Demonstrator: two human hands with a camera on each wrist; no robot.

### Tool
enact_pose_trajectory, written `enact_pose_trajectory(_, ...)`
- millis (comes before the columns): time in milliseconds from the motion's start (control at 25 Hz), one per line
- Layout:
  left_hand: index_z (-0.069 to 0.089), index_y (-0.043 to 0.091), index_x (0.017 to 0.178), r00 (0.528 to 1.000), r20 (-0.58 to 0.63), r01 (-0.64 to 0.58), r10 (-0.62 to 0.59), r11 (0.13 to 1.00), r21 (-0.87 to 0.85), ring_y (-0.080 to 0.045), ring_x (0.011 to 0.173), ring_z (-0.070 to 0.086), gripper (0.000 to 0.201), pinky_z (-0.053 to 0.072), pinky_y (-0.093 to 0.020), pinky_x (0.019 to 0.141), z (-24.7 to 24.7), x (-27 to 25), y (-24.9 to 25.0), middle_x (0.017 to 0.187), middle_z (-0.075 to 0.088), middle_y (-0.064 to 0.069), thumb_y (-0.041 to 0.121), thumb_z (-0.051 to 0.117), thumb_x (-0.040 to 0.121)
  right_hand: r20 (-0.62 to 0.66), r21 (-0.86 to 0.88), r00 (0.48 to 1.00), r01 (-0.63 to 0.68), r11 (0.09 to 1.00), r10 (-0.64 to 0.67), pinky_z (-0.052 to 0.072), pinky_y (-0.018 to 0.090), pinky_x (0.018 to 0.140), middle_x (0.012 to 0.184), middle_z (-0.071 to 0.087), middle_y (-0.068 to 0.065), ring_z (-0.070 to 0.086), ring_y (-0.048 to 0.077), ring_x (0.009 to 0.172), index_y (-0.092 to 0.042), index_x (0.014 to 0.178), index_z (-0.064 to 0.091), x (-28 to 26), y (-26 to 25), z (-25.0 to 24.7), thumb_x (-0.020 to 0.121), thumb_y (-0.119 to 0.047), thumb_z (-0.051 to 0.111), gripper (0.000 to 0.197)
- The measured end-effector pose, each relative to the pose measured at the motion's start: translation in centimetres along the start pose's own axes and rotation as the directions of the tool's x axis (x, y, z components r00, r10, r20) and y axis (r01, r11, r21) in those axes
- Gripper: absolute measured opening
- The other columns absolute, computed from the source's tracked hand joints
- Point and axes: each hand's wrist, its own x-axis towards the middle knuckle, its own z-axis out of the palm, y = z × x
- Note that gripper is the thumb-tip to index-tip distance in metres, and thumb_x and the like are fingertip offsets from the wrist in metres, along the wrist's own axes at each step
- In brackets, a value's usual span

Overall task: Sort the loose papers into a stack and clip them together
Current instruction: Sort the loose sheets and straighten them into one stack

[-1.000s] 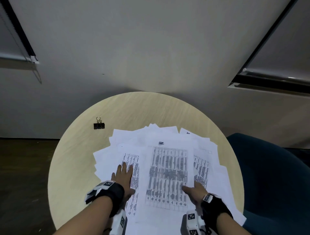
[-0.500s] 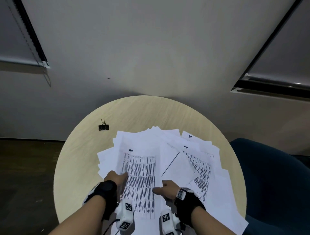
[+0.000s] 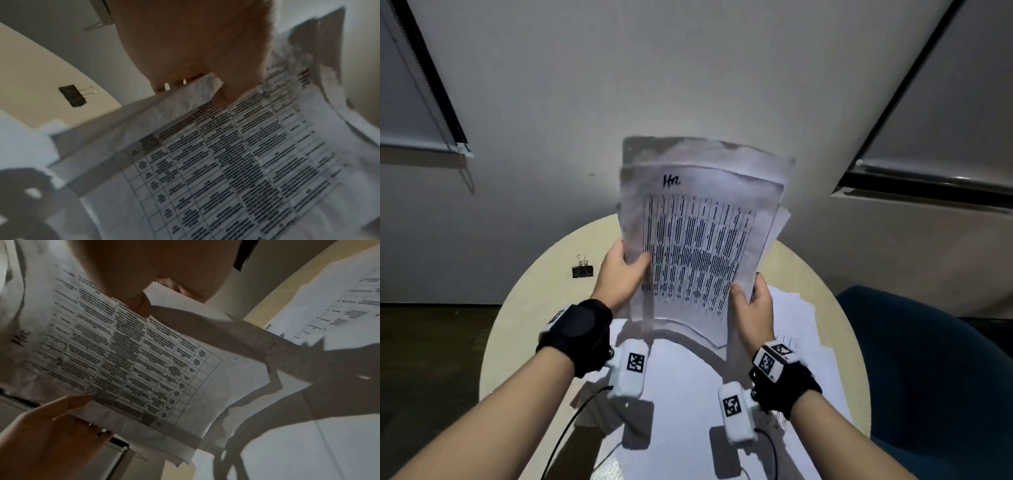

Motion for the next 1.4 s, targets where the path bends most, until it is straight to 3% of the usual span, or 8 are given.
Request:
enact_pose_trajectory(120, 0.05, 0.017, 0.12, 0.998, 0.008, 0.067, -0.067, 0.997, -0.028, -0.016, 0.107, 0.06, 0.035, 0.044, -0.042, 0.103, 0.0, -1.1, -1.5, 0.113, 0.063, 0.0, 0.004, 0.054, 0.088, -0.009, -0.029, 0.999, -0.052, 0.998, 0.052, 0.048, 0.039, 0.097, 0.102, 0.065, -0.004, 0.061, 0.005, 0.094, -0.029, 0.098, 0.053, -0.9, 0.6, 0.2, 0.092, -0.005, 0.057, 0.024)
enact_pose_trajectory(360, 0.044, 0.041, 0.105, 0.99, 0.085, 0.123, -0.114, 0.987, -0.105, -0.017, 0.114, 0.058, 0.036, 0.043, -0.046, 0.105, 0.7, -2.1, -2.4, 0.12, 0.06, 0.0, 0.021, 0.059, 0.08, 0.027, 0.026, 0.995, -0.097, 0.995, 0.097, 0.044, 0.047, 0.105, 0.123, 0.062, 0.006, 0.058, 0.022, 0.115, -0.013, 0.122, 0.049, -0.7, 1.3, 1.4, 0.087, -0.019, 0.067, 0.039)
enact_pose_trajectory(600, 0.044, 0.022, 0.114, 1.0, -0.019, -0.027, 0.023, 0.975, -0.219, -0.009, 0.11, 0.055, 0.021, 0.042, -0.025, 0.097, 2.5, -1.5, -0.2, 0.118, 0.057, 0.003, 0.01, 0.049, 0.097, -0.115, 0.045, 0.993, 0.027, 0.999, -0.021, 0.051, 0.013, 0.08, 0.093, 0.068, -0.003, 0.063, -0.006, 0.082, -0.012, 0.101, 0.061, 0.5, -0.2, 0.4, 0.092, -0.009, 0.06, 0.01)
enact_pose_trajectory(800, 0.043, 0.012, 0.123, 0.981, 0.078, 0.189, -0.178, 0.967, -0.171, -0.017, 0.115, 0.053, 0.033, 0.041, -0.034, 0.1, 2.6, -3.0, -4.5, 0.12, 0.057, 0.001, 0.02, 0.056, 0.094, 0.041, -0.131, 0.969, -0.235, 0.963, 0.243, 0.052, 0.032, 0.08, 0.092, 0.068, 0.008, 0.064, 0.023, 0.086, -0.012, 0.095, 0.061, -0.1, 3.2, 0.5, 0.086, -0.005, 0.067, 0.013)
enact_pose_trajectory(1040, 0.06, 0.009, 0.115, 0.979, 0.02, 0.202, -0.201, 0.97, -0.134, -0.02, 0.101, 0.064, 0.026, 0.048, -0.032, 0.093, 2.4, -2.2, -5.9, 0.108, 0.068, -0.005, 0.016, 0.062, 0.091, 0.063, -0.027, 0.951, -0.3, 0.953, 0.302, 0.049, 0.018, 0.059, 0.077, 0.065, 0.002, 0.062, 0.005, 0.061, -0.008, 0.1, 0.062, 1.1, 2.2, 0.9, 0.088, 0.001, 0.062, 0.015)
enact_pose_trajectory(1160, 0.065, 0.005, 0.097, 0.941, -0.004, 0.337, -0.34, 0.931, 0.144, -0.03, 0.087, 0.067, 0.021, 0.052, -0.04, 0.084, 1.4, -2.2, -8.7, 0.092, 0.071, -0.013, 0.023, 0.067, 0.087, 0.1, 0.047, 0.905, -0.42, 0.907, 0.414, 0.047, 0.014, 0.048, 0.067, 0.065, 0.001, 0.06, 0.0, 0.046, -0.005, 0.093, 0.064, 1.0, 3.5, 0.5, 0.085, 0.003, 0.065, 0.011)
enact_pose_trajectory(1280, 0.059, 0.003, 0.081, 0.879, -0.065, 0.475, -0.472, 0.859, 0.191, -0.028, 0.058, 0.056, 0.018, 0.048, -0.039, 0.063, -1.8, -2.2, -11.2, 0.064, 0.061, -0.014, 0.019, 0.069, 0.085, 0.125, 0.081, 0.796, -0.603, 0.794, 0.592, 0.049, 0.026, 0.058, 0.071, 0.068, 0.01, 0.062, 0.02, 0.06, -0.011, 0.094, 0.066, 0.8, 7.2, -0.9, 0.081, -0.009, 0.074, 0.016)
enact_pose_trajectory(1400, 0.057, -0.009, 0.082, 0.745, -0.174, 0.666, -0.644, 0.735, 0.128, -0.025, 0.047, 0.048, 0.025, 0.042, -0.037, 0.056, -7.0, -3.2, -14.7, 0.047, 0.05, -0.014, 0.013, 0.069, 0.079, 0.009, -0.014, 0.713, -0.701, 0.713, 0.701, 0.054, 0.038, 0.077, 0.107, 0.065, 0.019, 0.063, 0.029, 0.084, -0.011, 0.122, 0.054, -0.5, 11.1, -2.3, 0.082, -0.01, 0.073, 0.044)
